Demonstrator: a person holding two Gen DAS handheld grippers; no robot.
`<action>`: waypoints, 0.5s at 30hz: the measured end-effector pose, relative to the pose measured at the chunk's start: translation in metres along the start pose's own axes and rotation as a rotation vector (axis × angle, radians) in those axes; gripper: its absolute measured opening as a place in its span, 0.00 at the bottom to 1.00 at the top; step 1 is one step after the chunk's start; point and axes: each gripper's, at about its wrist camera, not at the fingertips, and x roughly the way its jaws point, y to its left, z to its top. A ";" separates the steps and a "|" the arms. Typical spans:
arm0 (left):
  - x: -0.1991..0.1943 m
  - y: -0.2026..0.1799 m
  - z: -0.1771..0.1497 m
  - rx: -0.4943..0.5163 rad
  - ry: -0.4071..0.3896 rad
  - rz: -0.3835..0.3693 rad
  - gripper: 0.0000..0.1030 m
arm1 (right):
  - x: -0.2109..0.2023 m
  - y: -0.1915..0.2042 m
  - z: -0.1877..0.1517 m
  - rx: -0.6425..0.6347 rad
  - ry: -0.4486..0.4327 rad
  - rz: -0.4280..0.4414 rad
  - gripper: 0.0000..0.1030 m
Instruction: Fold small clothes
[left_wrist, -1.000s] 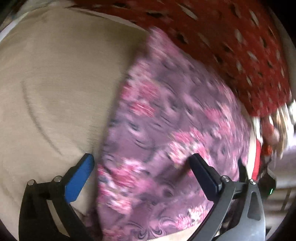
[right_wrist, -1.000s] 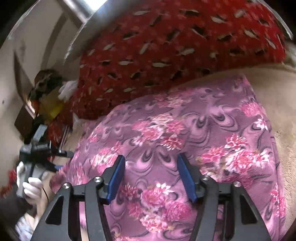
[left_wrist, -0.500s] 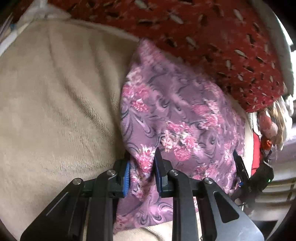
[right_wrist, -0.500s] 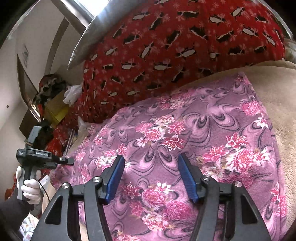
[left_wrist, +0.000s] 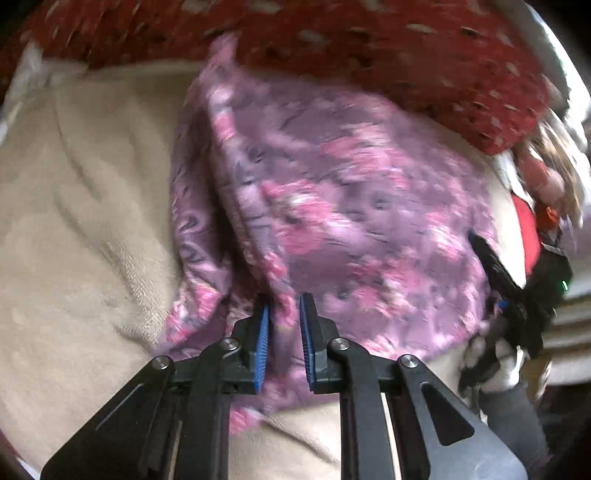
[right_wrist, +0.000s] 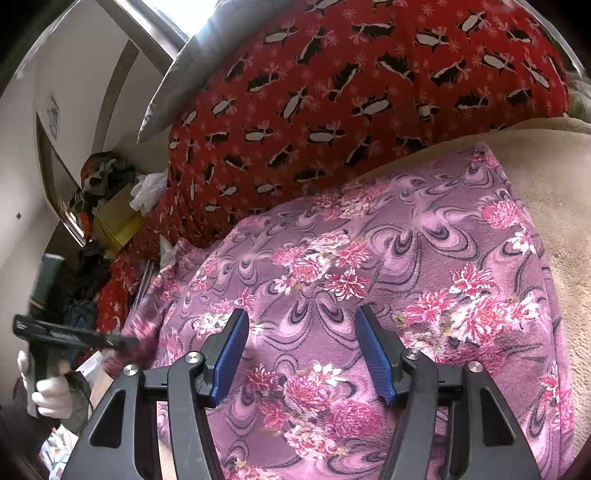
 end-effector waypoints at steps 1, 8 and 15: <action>0.002 0.004 0.003 -0.018 -0.001 -0.001 0.13 | 0.000 0.000 0.000 0.001 0.000 0.002 0.60; -0.028 0.036 0.028 -0.097 -0.108 0.041 0.71 | -0.001 -0.001 0.000 0.007 -0.003 0.010 0.60; 0.000 0.068 0.051 -0.225 0.005 -0.036 0.72 | -0.002 -0.001 0.000 0.009 -0.005 0.011 0.60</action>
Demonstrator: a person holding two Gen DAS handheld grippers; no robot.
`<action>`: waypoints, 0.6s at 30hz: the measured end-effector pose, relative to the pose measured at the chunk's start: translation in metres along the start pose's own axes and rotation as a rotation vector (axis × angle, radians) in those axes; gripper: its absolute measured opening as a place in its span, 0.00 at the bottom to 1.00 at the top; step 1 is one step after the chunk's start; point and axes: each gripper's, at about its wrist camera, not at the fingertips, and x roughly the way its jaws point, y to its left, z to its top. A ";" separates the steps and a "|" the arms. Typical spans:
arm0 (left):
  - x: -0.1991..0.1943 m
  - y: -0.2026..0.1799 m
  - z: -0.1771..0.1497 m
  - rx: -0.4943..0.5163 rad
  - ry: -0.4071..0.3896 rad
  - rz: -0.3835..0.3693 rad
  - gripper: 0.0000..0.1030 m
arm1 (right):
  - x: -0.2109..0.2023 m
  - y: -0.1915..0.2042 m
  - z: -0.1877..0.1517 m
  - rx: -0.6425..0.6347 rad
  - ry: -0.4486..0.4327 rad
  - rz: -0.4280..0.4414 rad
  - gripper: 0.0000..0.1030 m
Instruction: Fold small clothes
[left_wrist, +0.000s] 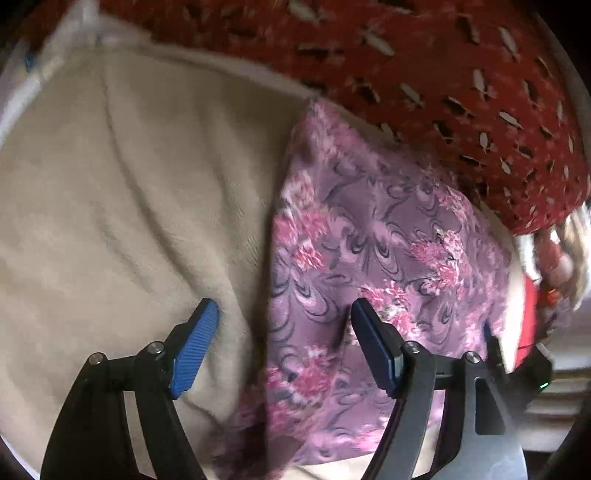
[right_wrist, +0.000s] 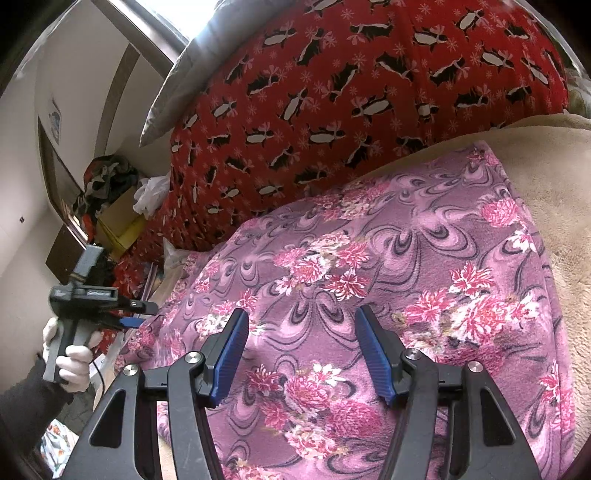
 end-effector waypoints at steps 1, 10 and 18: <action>0.005 -0.002 -0.002 -0.008 0.027 -0.049 0.72 | 0.000 0.000 0.000 0.000 0.000 0.000 0.60; -0.013 -0.059 -0.027 0.180 0.002 -0.142 0.72 | -0.001 -0.001 0.000 0.007 -0.004 0.008 0.60; 0.028 -0.029 -0.002 0.089 0.067 0.044 0.72 | -0.003 0.000 -0.001 0.014 0.002 0.007 0.60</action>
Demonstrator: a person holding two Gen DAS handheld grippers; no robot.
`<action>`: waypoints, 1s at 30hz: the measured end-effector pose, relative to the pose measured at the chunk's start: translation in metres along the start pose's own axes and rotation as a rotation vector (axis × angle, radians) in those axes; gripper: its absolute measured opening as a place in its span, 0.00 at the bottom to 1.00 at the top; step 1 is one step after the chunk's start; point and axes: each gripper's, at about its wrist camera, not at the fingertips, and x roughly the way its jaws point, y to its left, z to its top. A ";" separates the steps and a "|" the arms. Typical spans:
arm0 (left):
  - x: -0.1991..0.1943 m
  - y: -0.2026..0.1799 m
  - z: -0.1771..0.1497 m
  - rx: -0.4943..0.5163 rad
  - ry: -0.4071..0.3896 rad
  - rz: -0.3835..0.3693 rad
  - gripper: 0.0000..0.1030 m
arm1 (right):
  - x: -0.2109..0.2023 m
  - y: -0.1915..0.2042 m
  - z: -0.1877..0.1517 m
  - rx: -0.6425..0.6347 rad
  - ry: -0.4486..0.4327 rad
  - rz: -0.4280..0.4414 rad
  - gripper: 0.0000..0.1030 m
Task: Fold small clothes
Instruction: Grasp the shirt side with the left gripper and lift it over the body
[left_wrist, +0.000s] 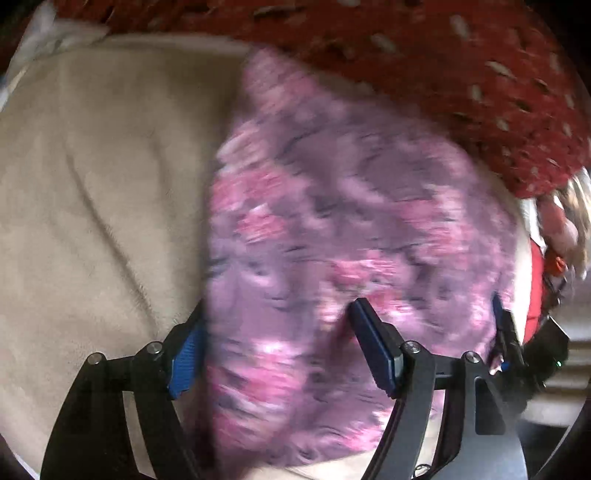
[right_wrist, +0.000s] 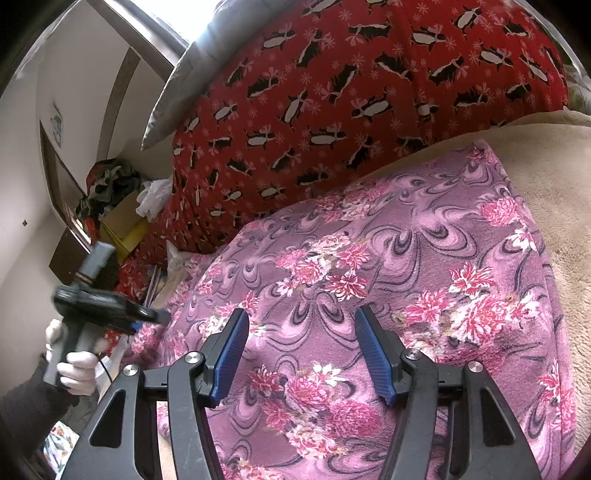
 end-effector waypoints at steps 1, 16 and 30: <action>0.000 0.003 -0.001 -0.015 -0.015 -0.022 0.72 | 0.000 0.000 0.000 0.001 -0.001 0.001 0.60; -0.048 -0.045 -0.015 0.039 -0.119 -0.202 0.13 | -0.002 0.027 0.031 -0.016 -0.010 -0.071 0.62; -0.073 -0.094 -0.023 -0.071 -0.163 -0.351 0.12 | -0.033 0.018 0.022 -0.163 0.075 -0.303 0.71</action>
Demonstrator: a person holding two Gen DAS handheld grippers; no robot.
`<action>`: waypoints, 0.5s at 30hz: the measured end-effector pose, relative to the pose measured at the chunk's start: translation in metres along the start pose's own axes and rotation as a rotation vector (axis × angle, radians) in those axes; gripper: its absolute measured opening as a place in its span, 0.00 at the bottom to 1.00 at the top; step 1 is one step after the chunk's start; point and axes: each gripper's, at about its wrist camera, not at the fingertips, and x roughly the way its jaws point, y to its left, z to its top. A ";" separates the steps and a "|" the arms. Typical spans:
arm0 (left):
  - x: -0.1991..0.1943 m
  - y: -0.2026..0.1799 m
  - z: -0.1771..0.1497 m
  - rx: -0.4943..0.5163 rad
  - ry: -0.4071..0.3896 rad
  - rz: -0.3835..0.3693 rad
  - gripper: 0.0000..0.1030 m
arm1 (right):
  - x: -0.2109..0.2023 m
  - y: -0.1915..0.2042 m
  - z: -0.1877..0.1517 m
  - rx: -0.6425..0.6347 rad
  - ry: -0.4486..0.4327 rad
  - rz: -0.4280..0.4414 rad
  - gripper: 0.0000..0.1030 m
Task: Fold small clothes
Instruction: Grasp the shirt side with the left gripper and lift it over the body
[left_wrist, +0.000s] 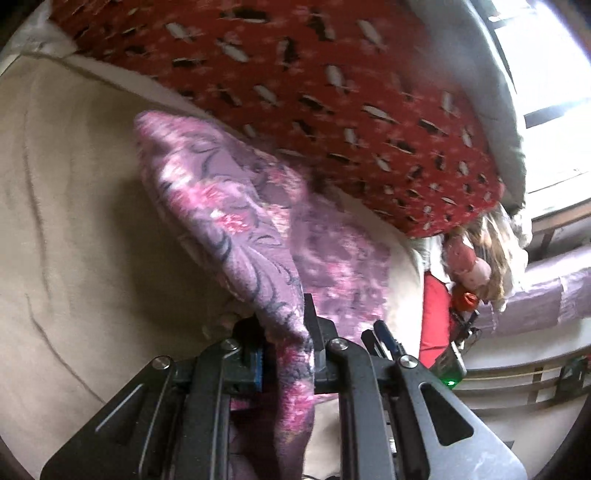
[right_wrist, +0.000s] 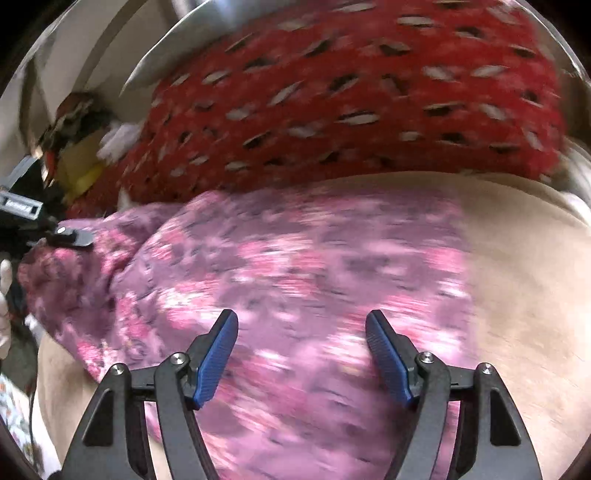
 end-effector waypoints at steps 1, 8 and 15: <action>0.002 -0.010 -0.001 0.009 -0.001 -0.014 0.12 | -0.004 -0.008 -0.003 0.021 -0.006 -0.008 0.71; 0.022 -0.064 -0.004 0.045 0.011 -0.055 0.12 | 0.000 -0.034 -0.025 0.093 -0.008 0.021 0.72; 0.072 -0.110 -0.011 0.082 0.076 -0.061 0.12 | -0.007 -0.043 -0.031 0.137 -0.042 0.085 0.73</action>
